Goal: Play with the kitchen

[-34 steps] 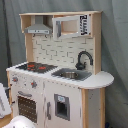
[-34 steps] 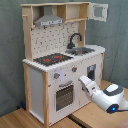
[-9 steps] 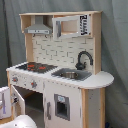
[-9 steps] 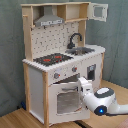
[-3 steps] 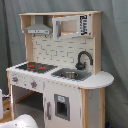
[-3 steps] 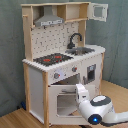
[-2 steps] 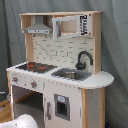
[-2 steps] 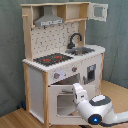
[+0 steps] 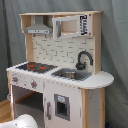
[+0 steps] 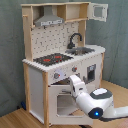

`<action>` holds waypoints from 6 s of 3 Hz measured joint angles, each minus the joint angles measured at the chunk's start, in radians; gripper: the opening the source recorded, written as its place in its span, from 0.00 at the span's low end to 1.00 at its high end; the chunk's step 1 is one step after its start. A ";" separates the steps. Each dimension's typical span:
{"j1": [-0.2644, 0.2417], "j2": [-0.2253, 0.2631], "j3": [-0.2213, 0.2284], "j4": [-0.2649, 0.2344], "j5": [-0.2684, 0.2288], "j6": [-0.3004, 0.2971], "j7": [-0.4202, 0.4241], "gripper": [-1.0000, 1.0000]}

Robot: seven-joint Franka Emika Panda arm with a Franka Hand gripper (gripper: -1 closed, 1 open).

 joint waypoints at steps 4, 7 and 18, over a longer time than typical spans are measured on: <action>0.006 0.018 -0.135 0.000 -0.009 -0.050 -0.401 1.00; 0.076 0.096 -0.223 -0.099 0.004 -0.150 -0.656 1.00; 0.301 0.607 -0.386 -0.367 0.232 -0.167 -1.348 1.00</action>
